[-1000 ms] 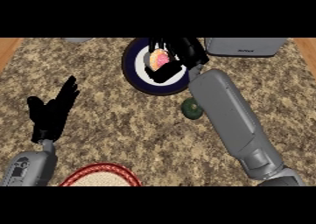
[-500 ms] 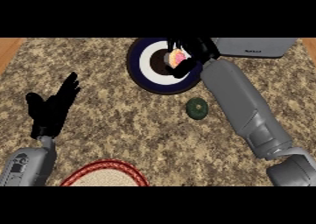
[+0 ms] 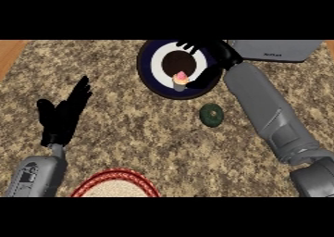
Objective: Pick the cupcake from the placemat and place it in the plate
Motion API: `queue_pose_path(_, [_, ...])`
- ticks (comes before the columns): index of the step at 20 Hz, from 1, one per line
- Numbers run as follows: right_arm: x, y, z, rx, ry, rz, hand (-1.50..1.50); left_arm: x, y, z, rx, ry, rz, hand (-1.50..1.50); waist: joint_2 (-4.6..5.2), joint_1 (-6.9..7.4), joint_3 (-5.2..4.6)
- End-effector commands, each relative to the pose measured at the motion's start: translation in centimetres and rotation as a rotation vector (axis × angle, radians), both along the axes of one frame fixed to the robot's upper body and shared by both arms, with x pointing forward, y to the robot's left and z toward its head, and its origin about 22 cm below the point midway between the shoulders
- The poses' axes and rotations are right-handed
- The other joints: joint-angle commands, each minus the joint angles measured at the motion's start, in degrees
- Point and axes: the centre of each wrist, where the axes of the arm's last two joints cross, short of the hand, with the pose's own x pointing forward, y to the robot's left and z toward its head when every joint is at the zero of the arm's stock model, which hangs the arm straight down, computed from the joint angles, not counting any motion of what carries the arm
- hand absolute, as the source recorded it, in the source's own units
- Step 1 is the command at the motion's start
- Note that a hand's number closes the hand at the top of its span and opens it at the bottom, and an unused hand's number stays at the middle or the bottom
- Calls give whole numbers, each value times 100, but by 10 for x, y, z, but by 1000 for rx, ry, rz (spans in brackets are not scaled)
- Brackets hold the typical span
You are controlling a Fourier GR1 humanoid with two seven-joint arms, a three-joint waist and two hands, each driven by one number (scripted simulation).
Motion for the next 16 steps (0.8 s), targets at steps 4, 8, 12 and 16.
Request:
queue_pose_path(4, [4, -2, 14, 330, -134, 105, -150, 1, 4, -1, -7, -8, 13, 0, -30, -99, 3])
queue_pose_path(8, [15, -8, 49, 528, -78, 185, -150, 1, 13, -5, 11, 25, 22, 0, -85, -183, -3])
queue_pose_path(12, [18, -25, 49, 607, 153, 126, -150, -5, 18, -9, 0, 12, 30, 0, -77, -145, -8])
queue_pose_path(16, [18, -27, 47, 637, 324, 172, -150, -5, 14, -6, 5, 19, 25, 0, -78, -127, -6])
